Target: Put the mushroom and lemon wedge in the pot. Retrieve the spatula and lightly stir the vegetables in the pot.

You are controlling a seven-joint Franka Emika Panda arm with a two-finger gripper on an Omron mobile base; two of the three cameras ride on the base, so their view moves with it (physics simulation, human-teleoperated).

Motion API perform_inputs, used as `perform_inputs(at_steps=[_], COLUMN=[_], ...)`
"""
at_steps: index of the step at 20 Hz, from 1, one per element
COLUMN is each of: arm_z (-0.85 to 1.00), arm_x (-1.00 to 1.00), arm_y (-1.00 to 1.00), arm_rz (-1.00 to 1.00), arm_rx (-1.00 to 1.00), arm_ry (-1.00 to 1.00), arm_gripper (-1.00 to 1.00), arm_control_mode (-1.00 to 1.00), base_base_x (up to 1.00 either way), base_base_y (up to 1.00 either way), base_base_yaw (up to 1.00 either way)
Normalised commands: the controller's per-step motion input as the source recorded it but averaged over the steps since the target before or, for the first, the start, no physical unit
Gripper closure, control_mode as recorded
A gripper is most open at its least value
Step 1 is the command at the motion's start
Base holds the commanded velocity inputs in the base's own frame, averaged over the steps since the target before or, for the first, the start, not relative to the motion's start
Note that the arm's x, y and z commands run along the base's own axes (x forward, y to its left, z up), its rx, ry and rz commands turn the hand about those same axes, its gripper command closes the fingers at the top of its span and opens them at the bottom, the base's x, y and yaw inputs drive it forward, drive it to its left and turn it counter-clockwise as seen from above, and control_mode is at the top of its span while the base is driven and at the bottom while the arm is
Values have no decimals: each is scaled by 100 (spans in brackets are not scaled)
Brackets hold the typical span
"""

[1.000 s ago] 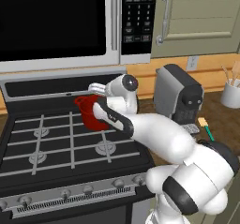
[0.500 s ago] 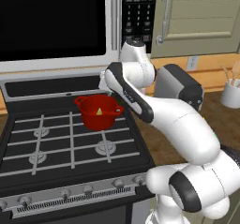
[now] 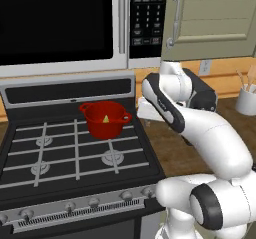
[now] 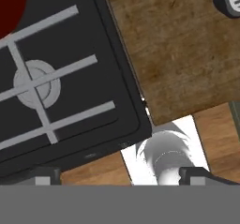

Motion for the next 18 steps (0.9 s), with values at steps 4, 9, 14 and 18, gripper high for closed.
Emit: perform_inputs(at_steps=[4,9,14,18], arm_z=[-46,-12,-16,-37], arm_x=[-6,-13,-1,0], arm_y=[-100,-100,-92,-70], arm_rz=[0,0,1,10], arm_rx=[0,-4,-5,-5], arm_ry=[18,0,-1,-10], arm_gripper=[-100,-100,-100,-100], arm_control_mode=[-100,-100,-100,-100], base_base_x=[0,0,0,0], base_base_y=[0,0,0,0], base_base_yaw=[0,0,0,0])
